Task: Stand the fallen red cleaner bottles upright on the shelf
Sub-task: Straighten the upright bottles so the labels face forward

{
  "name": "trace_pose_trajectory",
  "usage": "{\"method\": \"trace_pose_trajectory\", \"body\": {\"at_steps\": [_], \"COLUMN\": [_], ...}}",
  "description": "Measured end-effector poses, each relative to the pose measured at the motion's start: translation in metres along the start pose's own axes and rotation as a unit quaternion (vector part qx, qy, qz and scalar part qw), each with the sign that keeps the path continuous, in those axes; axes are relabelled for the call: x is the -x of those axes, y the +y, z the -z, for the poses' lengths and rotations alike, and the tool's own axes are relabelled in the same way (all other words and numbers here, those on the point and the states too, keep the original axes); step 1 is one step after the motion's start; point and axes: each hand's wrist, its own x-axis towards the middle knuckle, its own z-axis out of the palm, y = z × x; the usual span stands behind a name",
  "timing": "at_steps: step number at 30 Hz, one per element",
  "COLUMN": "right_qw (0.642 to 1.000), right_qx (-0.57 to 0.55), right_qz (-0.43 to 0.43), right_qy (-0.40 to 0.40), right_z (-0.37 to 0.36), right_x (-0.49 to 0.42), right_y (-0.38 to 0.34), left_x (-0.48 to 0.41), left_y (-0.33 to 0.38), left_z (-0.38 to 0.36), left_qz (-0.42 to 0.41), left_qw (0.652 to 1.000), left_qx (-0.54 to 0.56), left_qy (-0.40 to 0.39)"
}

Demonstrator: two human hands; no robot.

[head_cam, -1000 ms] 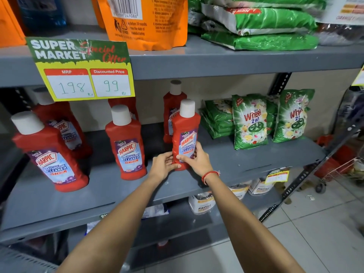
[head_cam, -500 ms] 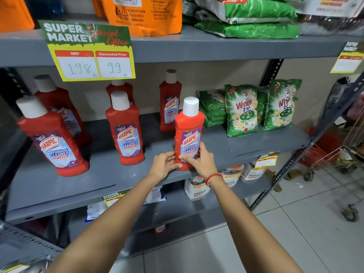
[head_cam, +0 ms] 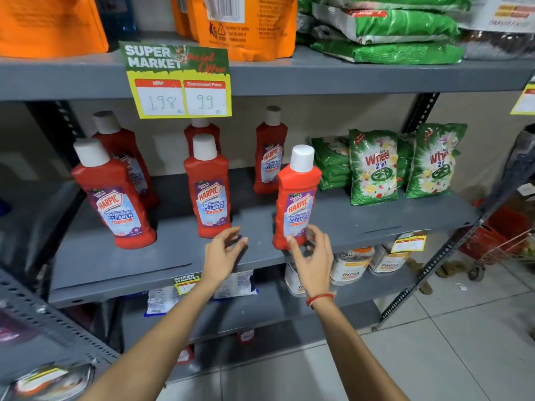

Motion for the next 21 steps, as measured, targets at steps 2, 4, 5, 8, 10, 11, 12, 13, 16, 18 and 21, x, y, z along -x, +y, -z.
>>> {"method": "trace_pose_trajectory", "body": {"at_steps": [2, 4, 5, 8, 10, 11, 12, 13, 16, 18, 21], "right_qw": [0.998, 0.996, 0.994, 0.986, 0.976, 0.969, 0.961, 0.953, 0.933, 0.934, 0.936], "right_qx": [0.002, -0.007, -0.018, -0.037, -0.013, 0.000, 0.010, 0.020, 0.029, 0.011, 0.003], "right_qz": [0.057, 0.087, 0.089, 0.075, 0.059, 0.041, 0.023, 0.013, 0.006, -0.006, 0.004], "right_qy": [0.011, -0.023, -0.054, -0.143, -0.208, -0.242, -0.275, -0.303, -0.358, -0.358, -0.352], "right_z": [-0.012, -0.032, -0.045, -0.077, -0.097, -0.106, -0.114, -0.121, -0.132, -0.133, -0.132], "right_x": [0.008, 0.008, 0.006, -0.010, -0.028, -0.036, -0.043, -0.049, -0.051, -0.050, -0.046], "right_y": [-0.017, -0.034, -0.043, -0.064, -0.067, -0.068, -0.069, -0.066, -0.061, -0.057, -0.054], "left_x": [0.003, 0.000, -0.003, -0.016, -0.028, -0.034, -0.038, -0.041, -0.042, -0.042, -0.041], "left_y": [-0.011, -0.021, -0.027, -0.028, -0.023, -0.021, -0.018, -0.015, -0.014, -0.013, -0.013], "left_z": [0.025, 0.046, 0.056, 0.075, 0.079, 0.079, 0.079, 0.077, 0.075, 0.076, 0.080], "left_qz": [0.002, 0.019, 0.032, 0.047, 0.046, 0.048, 0.052, 0.056, 0.050, 0.049, 0.033], "left_qw": [0.999, 0.997, 0.995, 0.992, 0.995, 0.997, 0.997, 0.998, 0.998, 0.998, 0.998], "left_qx": [-0.003, 0.006, 0.016, 0.014, -0.018, -0.031, -0.037, -0.036, -0.033, -0.035, -0.047], "left_qy": [0.049, 0.080, 0.096, 0.114, 0.085, 0.060, 0.032, 0.005, -0.023, -0.012, -0.003]}}
